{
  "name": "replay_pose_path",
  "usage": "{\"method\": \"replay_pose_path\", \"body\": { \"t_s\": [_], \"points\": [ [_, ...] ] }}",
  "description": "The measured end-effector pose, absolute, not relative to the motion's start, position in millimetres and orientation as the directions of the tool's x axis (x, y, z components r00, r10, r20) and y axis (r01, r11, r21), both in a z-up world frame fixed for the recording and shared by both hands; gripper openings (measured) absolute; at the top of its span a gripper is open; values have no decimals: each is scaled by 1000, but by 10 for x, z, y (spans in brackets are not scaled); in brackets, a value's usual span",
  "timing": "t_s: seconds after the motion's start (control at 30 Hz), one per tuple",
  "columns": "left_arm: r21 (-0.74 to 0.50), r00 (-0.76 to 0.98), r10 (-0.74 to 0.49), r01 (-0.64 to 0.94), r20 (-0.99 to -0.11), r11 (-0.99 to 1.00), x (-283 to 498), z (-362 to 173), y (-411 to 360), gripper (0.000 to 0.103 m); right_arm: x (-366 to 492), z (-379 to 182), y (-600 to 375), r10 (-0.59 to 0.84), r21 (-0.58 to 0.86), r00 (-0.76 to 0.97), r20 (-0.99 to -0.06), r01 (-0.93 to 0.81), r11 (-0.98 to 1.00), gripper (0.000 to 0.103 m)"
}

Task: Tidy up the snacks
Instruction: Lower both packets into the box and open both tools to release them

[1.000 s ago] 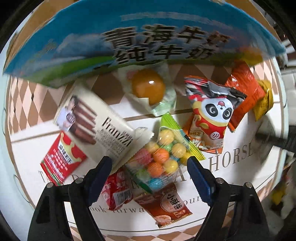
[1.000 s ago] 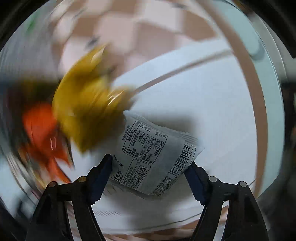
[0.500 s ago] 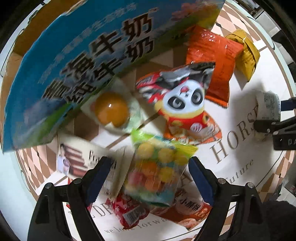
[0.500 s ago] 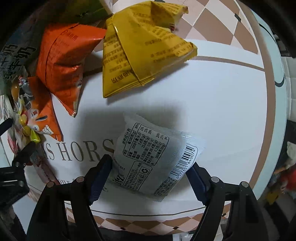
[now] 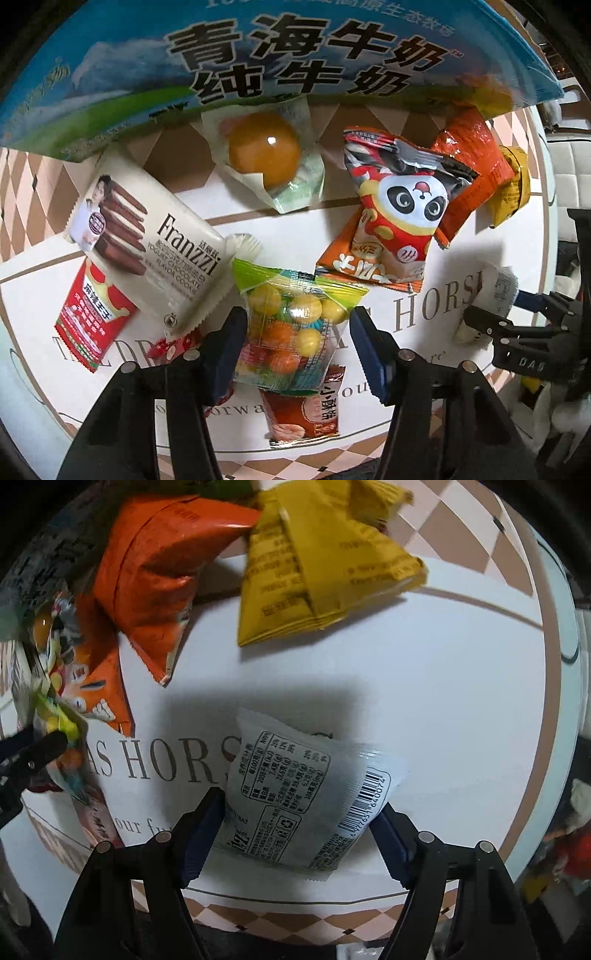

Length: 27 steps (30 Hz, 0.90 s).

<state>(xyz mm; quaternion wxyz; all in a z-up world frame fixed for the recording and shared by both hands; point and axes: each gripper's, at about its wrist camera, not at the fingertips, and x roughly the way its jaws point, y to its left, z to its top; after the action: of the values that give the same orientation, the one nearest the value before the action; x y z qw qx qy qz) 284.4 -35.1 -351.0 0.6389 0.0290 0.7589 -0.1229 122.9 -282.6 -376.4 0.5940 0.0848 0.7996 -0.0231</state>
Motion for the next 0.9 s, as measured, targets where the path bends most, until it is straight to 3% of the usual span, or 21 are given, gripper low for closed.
{"method": "replay_pose_path", "body": {
  "t_s": [0.07, 0.2, 0.37, 0.43, 0.5, 0.57, 0.73, 0.9],
  "points": [
    [-151, -188, -109, 226, -976, 962, 2840, -3529, -375, 56, 1228, -3770, -2891, 132, 78, -271, -953, 200, 977, 93],
    [-98, -200, -34, 319, -979, 943, 2703, -3737, -435, 59, 1304, -3743, -3140, 218, 139, -235, -947, 310, 941, 93],
    [-75, -185, -18, 306, -983, 949, 2639, -3833, -425, 56, 1341, -3802, -3365, 225, 126, -220, -949, 389, 912, 93],
    [-82, -176, -35, 269, -984, 960, 2606, -3826, -387, 51, 1389, -3793, -3410, 194, 102, -206, -959, 391, 915, 91],
    [-74, -157, -36, 244, -987, 967, 2483, -3842, -331, 49, 1351, -3734, -3292, 134, 55, -196, -971, 364, 930, 75],
    [-66, -140, -36, 219, -989, 973, 2460, -3812, -307, 48, 1326, -3662, -3155, 91, 36, -167, -982, 308, 951, 75],
    [-91, -118, -75, 138, -990, 986, 2336, -3571, -130, 47, 1195, -3590, -2955, 104, 60, -157, -982, 266, 962, 74],
    [-175, -54, -171, 79, -984, 981, 2237, -2917, -38, 47, 1219, -3060, -2896, 215, 193, -77, -974, 220, 956, 74]
  ]
}}
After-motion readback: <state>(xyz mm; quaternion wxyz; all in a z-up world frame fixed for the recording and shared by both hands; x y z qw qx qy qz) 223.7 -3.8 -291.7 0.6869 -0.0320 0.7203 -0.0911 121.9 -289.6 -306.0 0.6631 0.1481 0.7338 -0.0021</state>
